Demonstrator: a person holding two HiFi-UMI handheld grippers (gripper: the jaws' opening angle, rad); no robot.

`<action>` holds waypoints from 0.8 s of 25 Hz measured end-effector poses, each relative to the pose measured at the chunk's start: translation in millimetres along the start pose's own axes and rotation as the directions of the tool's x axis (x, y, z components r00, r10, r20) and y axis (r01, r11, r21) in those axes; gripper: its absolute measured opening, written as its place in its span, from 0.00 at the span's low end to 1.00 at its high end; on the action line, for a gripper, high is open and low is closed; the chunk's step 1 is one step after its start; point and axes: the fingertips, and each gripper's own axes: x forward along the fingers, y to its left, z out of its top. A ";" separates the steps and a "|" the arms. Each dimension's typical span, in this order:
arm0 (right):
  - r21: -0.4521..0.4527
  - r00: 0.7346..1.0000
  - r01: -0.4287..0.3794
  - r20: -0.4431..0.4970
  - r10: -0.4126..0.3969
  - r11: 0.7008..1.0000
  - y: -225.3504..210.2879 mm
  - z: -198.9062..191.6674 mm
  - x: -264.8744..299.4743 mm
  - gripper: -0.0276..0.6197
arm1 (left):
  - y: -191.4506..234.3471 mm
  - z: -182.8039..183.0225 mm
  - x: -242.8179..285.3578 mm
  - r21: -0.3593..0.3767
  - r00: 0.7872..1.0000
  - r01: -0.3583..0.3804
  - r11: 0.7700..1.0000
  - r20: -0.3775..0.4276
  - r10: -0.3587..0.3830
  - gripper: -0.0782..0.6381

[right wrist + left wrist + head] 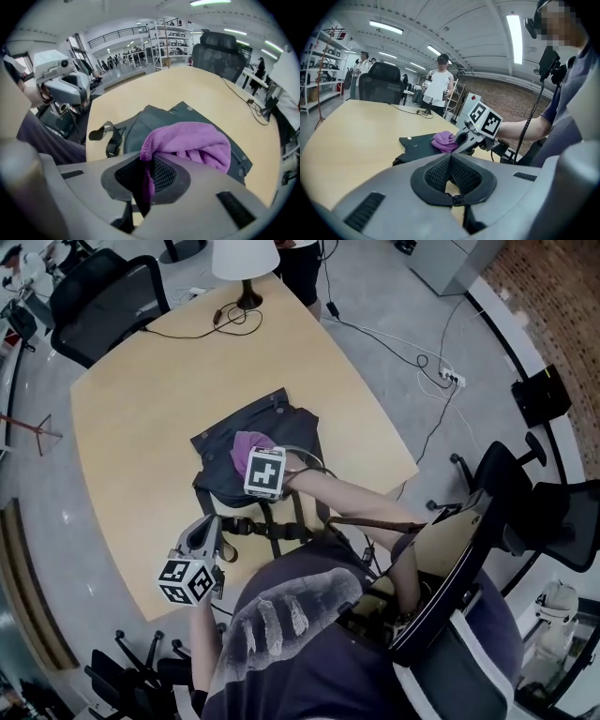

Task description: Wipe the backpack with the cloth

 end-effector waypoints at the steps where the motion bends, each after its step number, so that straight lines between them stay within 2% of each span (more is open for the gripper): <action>1: 0.015 0.999 -0.043 0.018 0.043 0.999 10.5 6.3 3.6 0.09 | 3.2 -1.0 -3.4 -0.004 1.000 -0.007 1.000 0.004 0.007 0.12; 3: 0.028 0.991 -0.122 0.057 0.121 0.992 32.2 20.7 8.1 0.09 | 9.1 -2.7 -10.3 -0.013 1.000 -0.020 1.000 0.011 0.020 0.12; 6: 0.018 0.980 -0.178 0.098 0.175 0.984 52.5 40.0 9.0 0.09 | 16.5 -3.8 -19.6 -0.021 0.999 -0.032 0.999 0.021 0.033 0.12; 8: 0.043 0.961 -0.237 0.158 0.228 0.971 62.8 55.3 4.2 0.09 | 21.3 -4.3 -25.4 -0.024 0.999 -0.038 0.999 0.028 0.039 0.12; 10: 0.056 0.920 -0.323 0.252 0.299 0.945 74.1 74.8 -7.9 0.09 | 26.1 -4.6 -30.5 -0.026 0.998 -0.041 0.999 0.036 0.042 0.12; 13: 0.052 0.839 -0.419 0.404 0.365 0.906 85.4 101.3 -35.6 0.09 | 31.3 -4.9 -37.0 -0.023 0.998 -0.043 0.999 0.045 0.044 0.12; 18: 0.060 0.742 -0.443 0.584 0.328 0.895 87.9 126.6 -83.2 0.09 | 43.8 -5.4 -49.6 -0.030 0.997 -0.055 0.998 0.054 0.056 0.12; 20: 0.060 0.738 -0.407 0.610 0.290 0.911 87.8 126.9 -96.4 0.09 | 43.7 -4.6 -53.0 -0.040 0.996 -0.046 0.998 0.069 0.049 0.12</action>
